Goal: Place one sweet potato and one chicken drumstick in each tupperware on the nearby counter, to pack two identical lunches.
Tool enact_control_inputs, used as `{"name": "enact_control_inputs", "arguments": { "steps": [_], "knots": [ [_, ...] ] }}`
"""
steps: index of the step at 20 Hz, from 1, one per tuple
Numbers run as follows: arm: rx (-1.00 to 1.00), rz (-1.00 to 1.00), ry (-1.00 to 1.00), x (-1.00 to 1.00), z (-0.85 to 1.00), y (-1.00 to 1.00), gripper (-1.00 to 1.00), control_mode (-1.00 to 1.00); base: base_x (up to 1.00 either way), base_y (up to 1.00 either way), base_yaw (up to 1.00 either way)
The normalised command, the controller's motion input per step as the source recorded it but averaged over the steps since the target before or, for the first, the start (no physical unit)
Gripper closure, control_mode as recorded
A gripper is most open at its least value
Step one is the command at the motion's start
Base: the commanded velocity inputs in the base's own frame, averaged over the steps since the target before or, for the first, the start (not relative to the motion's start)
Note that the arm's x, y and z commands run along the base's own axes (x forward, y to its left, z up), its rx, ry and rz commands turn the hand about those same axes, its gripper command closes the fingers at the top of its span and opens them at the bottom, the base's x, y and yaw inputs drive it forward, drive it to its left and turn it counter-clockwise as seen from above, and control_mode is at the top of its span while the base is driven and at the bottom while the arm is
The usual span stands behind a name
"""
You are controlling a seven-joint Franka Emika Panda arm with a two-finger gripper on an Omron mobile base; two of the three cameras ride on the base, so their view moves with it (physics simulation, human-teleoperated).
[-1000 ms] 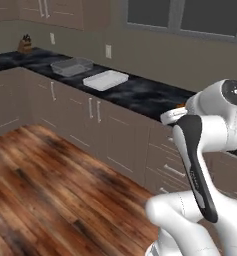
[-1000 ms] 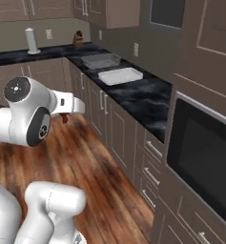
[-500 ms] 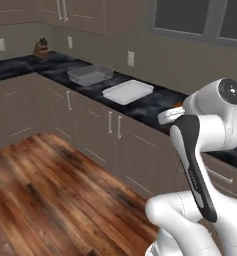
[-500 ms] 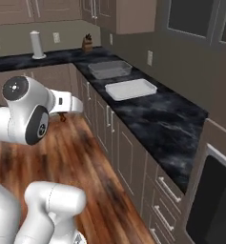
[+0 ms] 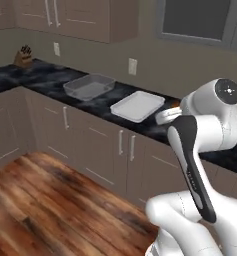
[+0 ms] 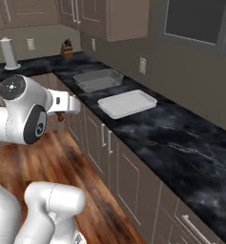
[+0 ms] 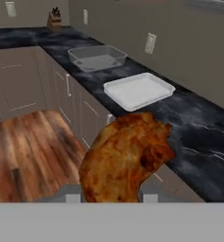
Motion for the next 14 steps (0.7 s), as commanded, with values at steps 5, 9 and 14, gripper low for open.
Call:
{"name": "enact_control_inputs", "arguments": {
  "steps": [5,9,14],
  "knots": [
    [0.0,0.0,0.0,0.0,0.0,0.0,1.0,1.0,1.0,0.79,-0.59],
    [0.0,0.0,0.0,0.0,0.0,0.0,1.0,1.0,0.97,0.98,-0.58],
    [0.0,0.0,0.0,0.0,0.0,0.0,1.0,1.0,0.68,1.0,-0.47]
  ]
}}
